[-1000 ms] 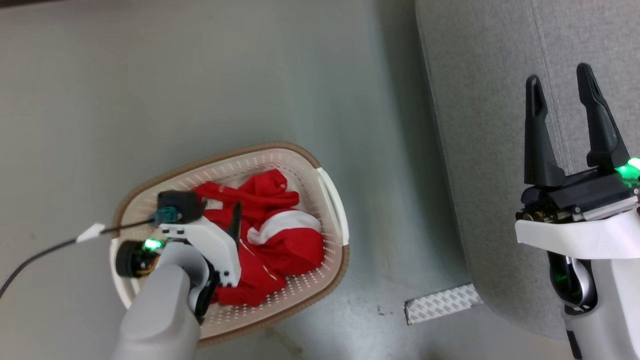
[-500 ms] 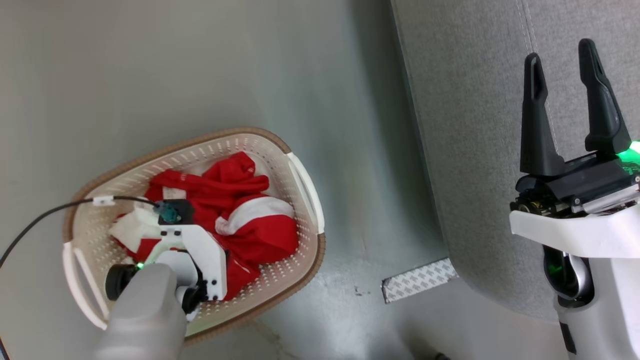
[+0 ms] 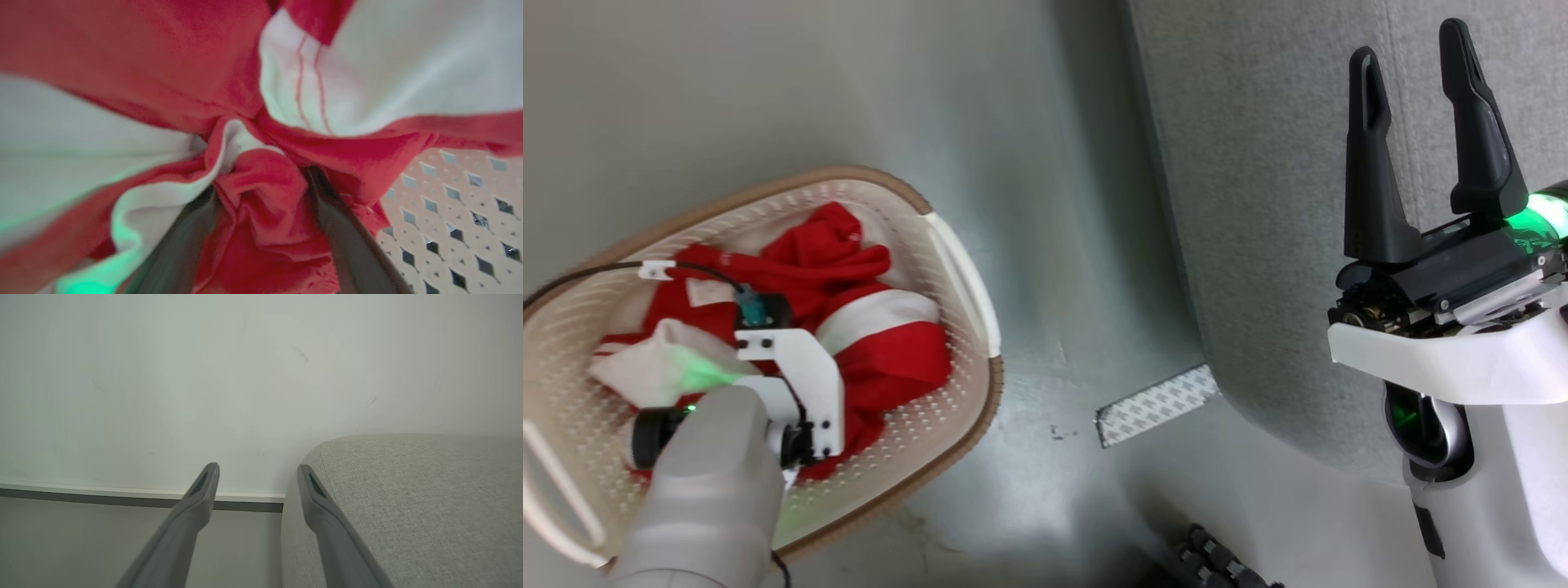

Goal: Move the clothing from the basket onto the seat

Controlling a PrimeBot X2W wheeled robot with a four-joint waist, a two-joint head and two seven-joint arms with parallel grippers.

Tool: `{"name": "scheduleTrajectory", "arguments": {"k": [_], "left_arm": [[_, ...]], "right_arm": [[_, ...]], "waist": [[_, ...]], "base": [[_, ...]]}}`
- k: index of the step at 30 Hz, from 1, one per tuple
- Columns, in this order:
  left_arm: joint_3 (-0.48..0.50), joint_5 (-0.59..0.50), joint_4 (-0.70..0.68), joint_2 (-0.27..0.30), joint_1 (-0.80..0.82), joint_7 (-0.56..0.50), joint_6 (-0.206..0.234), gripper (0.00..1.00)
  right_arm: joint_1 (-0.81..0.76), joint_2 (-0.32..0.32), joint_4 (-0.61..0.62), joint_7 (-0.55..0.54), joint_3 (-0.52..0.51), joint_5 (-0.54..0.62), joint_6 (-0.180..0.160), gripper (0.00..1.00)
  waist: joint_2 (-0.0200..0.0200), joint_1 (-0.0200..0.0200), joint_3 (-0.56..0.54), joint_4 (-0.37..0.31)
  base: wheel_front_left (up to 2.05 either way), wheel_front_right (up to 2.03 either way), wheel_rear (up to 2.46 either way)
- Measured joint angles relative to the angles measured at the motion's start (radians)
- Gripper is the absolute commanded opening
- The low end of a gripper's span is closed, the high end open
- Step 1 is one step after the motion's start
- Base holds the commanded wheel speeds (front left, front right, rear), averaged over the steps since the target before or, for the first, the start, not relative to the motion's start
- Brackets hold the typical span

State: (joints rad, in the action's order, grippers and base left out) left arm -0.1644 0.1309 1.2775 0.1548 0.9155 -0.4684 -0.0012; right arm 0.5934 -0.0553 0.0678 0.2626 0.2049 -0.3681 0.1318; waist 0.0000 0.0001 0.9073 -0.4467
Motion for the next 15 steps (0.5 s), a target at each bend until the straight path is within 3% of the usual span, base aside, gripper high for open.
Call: {"name": "scheduleTrajectory", "arguments": {"k": [3,4,5,6,15], "left_arm": [[-0.007,-0.006,0.002,0.01,0.002,-0.017,0.009,1.0],[-0.009,-0.006,0.003,0.009,0.008,-0.02,0.013,0.95],[-0.01,-0.006,0.003,0.01,0.01,-0.02,0.014,0.3],[-0.012,-0.006,0.004,0.01,0.012,-0.018,0.018,0.0],[-0.022,0.005,0.007,0.007,0.024,0.048,0.014,0.0]], "right_arm": [[0.001,0.001,-0.003,0.0,0.002,-0.002,0.0,1.0],[0.003,0.002,-0.004,0.0,0.001,-0.006,0.0,1.0],[0.006,0.002,-0.003,0.0,-0.001,-0.009,0.0,1.0],[0.008,0.002,-0.003,0.0,-0.003,-0.012,0.0,1.0],[0.018,0.002,-0.007,0.0,-0.004,-0.012,0.0,1.0]], "waist": [[0.0,-0.0001,0.012,-0.014],[0.0001,0.0,0.019,-0.021],[0.0,-0.0001,0.021,-0.022],[0.0,0.0,0.022,-0.022],[0.0,0.0,-0.005,-0.009]], "base": [[0.0,0.0,0.0],[0.0,0.0,0.0],[0.0,0.0,0.0],[0.0,0.0,0.0],[0.0,0.0,0.0]]}}
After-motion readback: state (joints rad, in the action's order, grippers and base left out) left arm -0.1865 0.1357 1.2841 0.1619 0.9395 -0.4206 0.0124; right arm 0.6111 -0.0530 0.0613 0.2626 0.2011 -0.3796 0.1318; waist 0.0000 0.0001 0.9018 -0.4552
